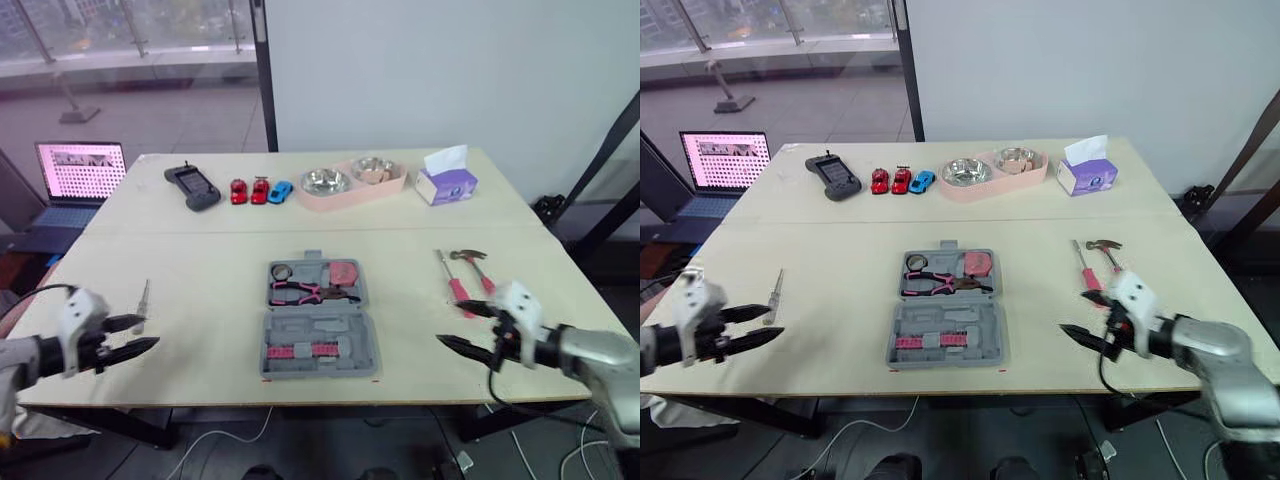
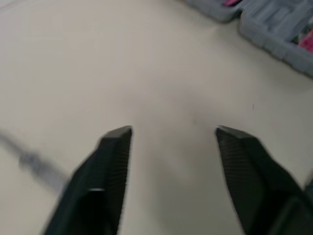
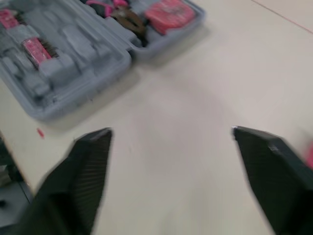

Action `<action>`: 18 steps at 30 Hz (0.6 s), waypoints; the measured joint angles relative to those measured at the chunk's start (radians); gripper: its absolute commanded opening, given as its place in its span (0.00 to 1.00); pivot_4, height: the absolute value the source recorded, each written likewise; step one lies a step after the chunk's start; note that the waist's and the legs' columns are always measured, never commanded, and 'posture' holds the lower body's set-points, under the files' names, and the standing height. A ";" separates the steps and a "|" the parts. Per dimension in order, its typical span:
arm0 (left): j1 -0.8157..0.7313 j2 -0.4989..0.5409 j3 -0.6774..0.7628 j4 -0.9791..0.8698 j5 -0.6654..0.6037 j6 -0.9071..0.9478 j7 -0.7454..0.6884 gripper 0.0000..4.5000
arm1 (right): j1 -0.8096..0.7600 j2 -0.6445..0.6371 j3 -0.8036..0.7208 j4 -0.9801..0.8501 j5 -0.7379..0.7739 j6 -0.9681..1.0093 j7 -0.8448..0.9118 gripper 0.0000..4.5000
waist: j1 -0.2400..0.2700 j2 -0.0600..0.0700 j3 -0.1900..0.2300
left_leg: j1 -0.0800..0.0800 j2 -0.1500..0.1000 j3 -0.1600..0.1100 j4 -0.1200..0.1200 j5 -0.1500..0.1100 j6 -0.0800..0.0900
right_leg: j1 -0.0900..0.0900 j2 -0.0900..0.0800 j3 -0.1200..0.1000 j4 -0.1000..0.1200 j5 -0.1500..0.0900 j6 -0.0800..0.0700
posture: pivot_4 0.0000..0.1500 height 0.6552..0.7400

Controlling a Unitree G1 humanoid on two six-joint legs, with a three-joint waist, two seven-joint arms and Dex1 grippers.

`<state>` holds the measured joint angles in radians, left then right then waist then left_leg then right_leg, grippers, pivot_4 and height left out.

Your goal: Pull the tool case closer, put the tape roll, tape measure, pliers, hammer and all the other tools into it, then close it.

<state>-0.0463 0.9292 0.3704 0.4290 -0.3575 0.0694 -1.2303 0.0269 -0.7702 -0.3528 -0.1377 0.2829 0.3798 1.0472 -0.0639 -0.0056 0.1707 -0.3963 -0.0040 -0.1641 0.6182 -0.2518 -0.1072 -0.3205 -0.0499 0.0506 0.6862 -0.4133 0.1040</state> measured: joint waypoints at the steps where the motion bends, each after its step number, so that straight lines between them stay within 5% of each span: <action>1: 0.026 0.010 0.036 -0.001 -0.013 0.007 0.004 0.98 | 0.028 -0.014 -0.042 0.016 0.008 -0.014 0.003 1.00 | 0.001 0.000 0.001 | 0.000 0.000 0.000 0.000 0.000 0.000 | 0.000 0.000 0.000 0.000 0.000 0.000 | 1.00 1.00; 18: 0.112 -0.006 0.113 -0.079 -0.026 0.003 0.040 0.98 | 0.121 -0.043 -0.122 0.059 0.018 -0.101 -0.043 1.00 | 0.009 0.000 0.005 | 0.005 0.001 0.005 -0.004 0.000 0.000 | 0.001 0.000 0.003 0.000 0.000 0.000 | 1.00 1.00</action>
<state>0.0661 0.9228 0.4835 0.3501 -0.3831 0.0726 -1.1902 0.1479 -0.8130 -0.4749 -0.0782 0.3006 0.2787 1.0039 -0.0553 -0.0056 0.1753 -0.3914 -0.0034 -0.1594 0.6142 -0.2515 -0.1076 -0.3195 -0.0503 0.0537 0.6863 -0.4134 0.1038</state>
